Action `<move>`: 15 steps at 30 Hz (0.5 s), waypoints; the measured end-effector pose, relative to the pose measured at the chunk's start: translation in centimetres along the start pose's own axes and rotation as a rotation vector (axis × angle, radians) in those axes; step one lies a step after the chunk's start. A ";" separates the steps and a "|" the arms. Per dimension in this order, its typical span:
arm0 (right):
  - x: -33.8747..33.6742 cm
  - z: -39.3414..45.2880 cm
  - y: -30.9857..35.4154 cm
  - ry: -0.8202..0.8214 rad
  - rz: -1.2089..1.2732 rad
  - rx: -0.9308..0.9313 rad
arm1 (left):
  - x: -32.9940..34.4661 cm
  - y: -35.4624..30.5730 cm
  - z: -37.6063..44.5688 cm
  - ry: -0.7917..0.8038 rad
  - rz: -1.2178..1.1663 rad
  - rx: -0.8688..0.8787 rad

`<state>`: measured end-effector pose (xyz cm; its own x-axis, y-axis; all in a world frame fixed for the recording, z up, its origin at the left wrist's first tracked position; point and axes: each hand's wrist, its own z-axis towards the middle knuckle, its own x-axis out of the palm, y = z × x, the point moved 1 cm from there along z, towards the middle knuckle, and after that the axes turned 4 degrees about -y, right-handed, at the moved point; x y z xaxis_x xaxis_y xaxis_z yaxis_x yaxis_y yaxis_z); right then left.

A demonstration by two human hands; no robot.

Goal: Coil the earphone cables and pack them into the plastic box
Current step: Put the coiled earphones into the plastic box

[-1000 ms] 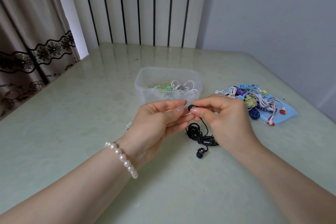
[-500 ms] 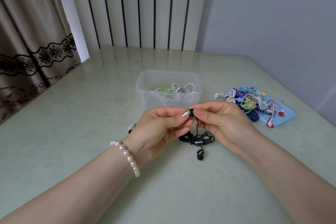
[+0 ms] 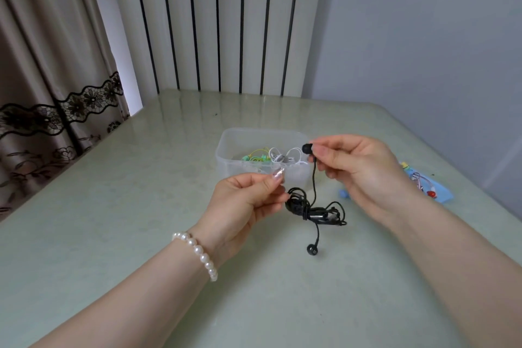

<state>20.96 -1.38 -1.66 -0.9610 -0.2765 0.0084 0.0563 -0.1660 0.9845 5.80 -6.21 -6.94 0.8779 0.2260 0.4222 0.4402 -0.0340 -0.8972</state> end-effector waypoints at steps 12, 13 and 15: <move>3.1 8.6 5.5 -0.132 0.096 -0.057 | -1.5 -0.3 0.9 -0.057 0.393 0.083; 3.5 9.0 4.8 -0.140 0.080 -0.042 | -1.5 -0.3 0.9 -0.050 0.422 0.091; 4.2 9.8 3.4 -0.152 0.034 -0.017 | -1.4 -0.2 0.8 -0.040 0.472 0.107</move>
<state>14.45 6.19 3.46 -0.9882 -0.1362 0.0696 0.0931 -0.1751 0.9801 4.34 -5.72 -7.43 0.9683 0.2470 -0.0374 -0.0279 -0.0421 -0.9987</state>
